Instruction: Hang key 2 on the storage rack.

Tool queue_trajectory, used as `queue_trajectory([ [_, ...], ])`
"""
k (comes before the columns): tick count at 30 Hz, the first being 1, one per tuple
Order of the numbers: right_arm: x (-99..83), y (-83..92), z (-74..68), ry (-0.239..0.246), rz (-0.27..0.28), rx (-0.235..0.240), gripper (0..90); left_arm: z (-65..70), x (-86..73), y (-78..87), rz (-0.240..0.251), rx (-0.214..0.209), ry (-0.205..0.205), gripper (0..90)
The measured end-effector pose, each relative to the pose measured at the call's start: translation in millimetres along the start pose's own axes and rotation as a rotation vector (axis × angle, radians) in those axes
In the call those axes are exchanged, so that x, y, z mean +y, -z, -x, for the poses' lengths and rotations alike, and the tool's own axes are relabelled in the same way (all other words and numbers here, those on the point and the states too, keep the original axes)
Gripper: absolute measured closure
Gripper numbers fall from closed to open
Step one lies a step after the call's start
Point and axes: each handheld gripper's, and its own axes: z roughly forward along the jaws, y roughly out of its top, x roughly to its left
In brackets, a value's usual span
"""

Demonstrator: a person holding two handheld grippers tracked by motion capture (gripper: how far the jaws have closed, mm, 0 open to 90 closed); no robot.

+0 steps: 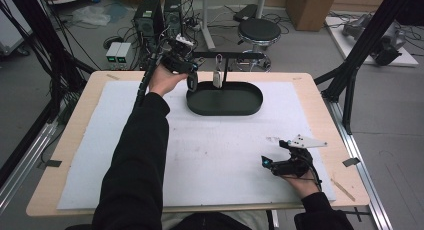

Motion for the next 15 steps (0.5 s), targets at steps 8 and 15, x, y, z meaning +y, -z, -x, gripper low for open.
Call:
queue_trajectory([
  [8, 0.0, -0.6, 1.0, 0.0, 0.001, -0.002, 0.9, -2.5, -4.1, -10.7, -0.021, 0.047, -0.004, 84.8],
  [15, 0.4, -1.5, 1.1, -0.002, 0.001, -0.002, 0.9, -8.1, -6.6, -21.6, -0.004, 0.067, 0.016, 84.3],
])
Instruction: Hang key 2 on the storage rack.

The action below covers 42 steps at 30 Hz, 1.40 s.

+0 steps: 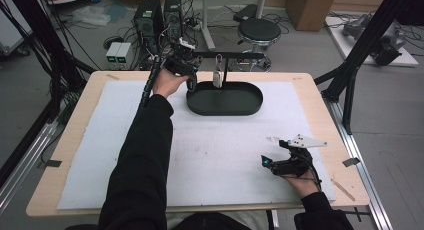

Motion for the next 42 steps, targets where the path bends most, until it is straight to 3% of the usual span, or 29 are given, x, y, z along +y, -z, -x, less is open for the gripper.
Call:
queue_trajectory([
  [7, 0.4, -1.7, 0.1, 0.001, -0.002, 0.0, 0.9, -8.9, -3.9, -8.3, 0.032, 0.005, 0.041, 83.9],
  [11, -0.1, -1.2, 0.6, 0.003, -0.004, -0.005, 0.8, -16.6, -7.3, -10.2, 0.023, 0.005, 0.073, 80.0],
  [14, -0.3, -0.4, 1.1, -0.001, -0.002, -0.012, 0.8, -22.8, -8.9, -7.4, 0.037, 0.037, 0.1, 60.9],
  [18, -0.3, 1.0, 1.1, -0.003, 0.007, -0.023, 0.9, -29.3, -10.0, 0.7, 0.059, 0.003, 0.123, 51.9],
  [19, -0.2, 1.4, 0.8, -0.007, 0.011, -0.026, 0.8, -29.1, -10.2, 2.6, 0.057, 0.008, 0.114, 47.3],
  [22, 0.2, 2.3, 1.1, -0.004, 0.02, -0.031, 0.8, -25.2, -11.9, 8.2, 0.046, 0.091, 0.042, 31.1],
  [23, 0.3, 2.4, 1.1, -0.004, 0.021, -0.032, 0.8, -25.2, -13.2, 9.6, 0.052, 0.086, 0.043, 24.6],
  [25, 0.2, 2.1, 1.3, -0.004, 0.019, -0.032, 0.8, -28.8, -16.3, 12.0, 0.056, 0.034, 0.07, 13.0],
  [28, 0.2, 1.1, 1.5, -0.004, 0.016, -0.034, 0.8, -34.2, -21.4, 14.8, 0.031, -0.024, 0.077, 2.8],
  [31, 0.6, 0.2, 1.7, -0.008, 0.015, -0.031, 0.8, -38.7, -25.5, 20.8, 0.042, -0.062, 0.09, 1.7],
  [38, 2.1, -3.0, 1.9, -0.008, 0.012, -0.023, 0.8, -44.5, -40.3, 39.1, 0.051, -0.106, 0.093, 1.7],
  [42, 2.7, -4.1, 2.6, -0.002, 0.015, -0.024, 0.8, -50.4, -54.4, 50.0, 0.064, -0.098, 0.111, 1.7],
])
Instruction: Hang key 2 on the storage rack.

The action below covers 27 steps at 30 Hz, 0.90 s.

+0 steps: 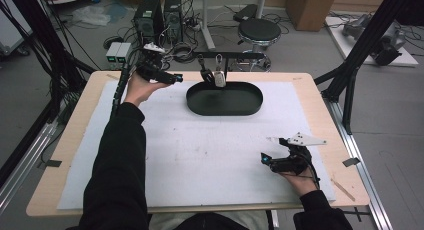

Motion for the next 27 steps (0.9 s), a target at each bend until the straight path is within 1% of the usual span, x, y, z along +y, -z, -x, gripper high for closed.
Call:
queue_trajectory([
  [2, 0.4, -0.3, -0.2, -0.004, 0.001, 0.0, 0.8, -2.2, -5.1, 6.0, 0.013, -0.001, 0.011, 1.7],
  [4, 0.6, -0.6, -0.4, -0.007, -0.001, -0.001, 0.8, -4.0, -10.3, 11.2, 0.028, -0.026, 0.024, 1.7],
  [6, 0.6, -1.3, -0.2, -0.005, 0.0, 0.0, 0.8, -4.7, -15.5, 15.4, 0.035, -0.04, 0.029, 1.7],
  [7, 0.7, -1.7, 0.6, 0.004, 0.002, -0.001, 0.8, -4.8, -18.0, 17.2, 0.036, -0.042, 0.028, 1.7],
  [11, 0.6, -2.0, 0.2, -0.003, -0.003, -0.003, 0.8, -5.0, -28.2, 22.2, 0.031, -0.045, 0.025, 1.7],
  [13, 0.5, -1.9, 0.0, -0.008, -0.004, -0.005, 0.8, -5.9, -32.9, 23.9, 0.015, -0.054, 0.026, 1.7],
  [16, 0.4, -2.1, 0.3, -0.001, -0.005, -0.005, 0.8, -6.1, -39.2, 26.8, 0.018, -0.063, 0.026, 1.7],
  [19, 0.3, -1.7, -0.1, -0.006, -0.006, -0.008, 0.8, -6.5, -44.9, 30.8, 0.015, -0.069, 0.022, 1.7],
  [25, 0.2, -1.5, 0.7, -0.004, -0.003, -0.011, 0.8, -6.1, -58.0, 39.5, 0.015, -0.058, 0.013, 1.7],
  [27, 0.1, -1.3, 0.8, -0.001, -0.002, -0.013, 0.8, -6.3, -63.0, 42.3, 0.018, -0.057, 0.02, 1.7],
])
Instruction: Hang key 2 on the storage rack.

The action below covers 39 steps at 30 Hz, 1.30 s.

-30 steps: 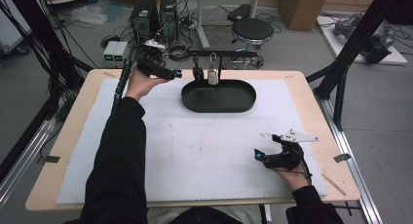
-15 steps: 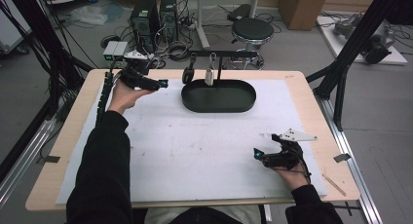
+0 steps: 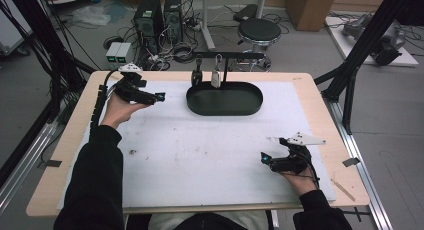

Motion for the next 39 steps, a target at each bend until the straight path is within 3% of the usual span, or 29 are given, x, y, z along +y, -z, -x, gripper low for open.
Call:
queue_trajectory([
  [6, -1.0, 1.7, -0.1, -0.001, -0.003, -0.009, 0.8, -0.3, -17.2, 7.9, -0.018, 0.002, -0.001, 1.7],
  [13, -2.8, 6.3, 2.2, -0.02, 0.001, -0.02, 0.8, -1.7, -35.5, 15.8, -0.001, 0.003, 0.025, 1.7],
  [20, -3.5, 6.4, 2.3, -0.013, 0.0, -0.022, 0.8, 3.9, -50.9, 24.6, -0.009, 0.008, 0.003, 1.7],
  [23, -3.8, 6.4, 2.7, -0.011, -0.001, -0.021, 0.8, 4.4, -61.3, 30.4, -0.025, 0.015, -0.003, 1.7],
  [30, -3.6, 5.7, 2.1, -0.013, -0.005, -0.022, 0.8, 2.3, -82.2, 43.1, -0.063, 0.03, 0.024, 1.7],
  [33, -3.5, 5.5, 2.2, -0.009, -0.003, -0.022, 0.8, 5.1, -87.1, 48.3, -0.051, 0.036, 0.011, 1.7],
  [39, -4.1, 6.3, 2.8, -0.011, -0.003, -0.028, 0.8, 12.5, -98.8, 54.8, -0.081, 0.038, -0.01, 1.7],
])
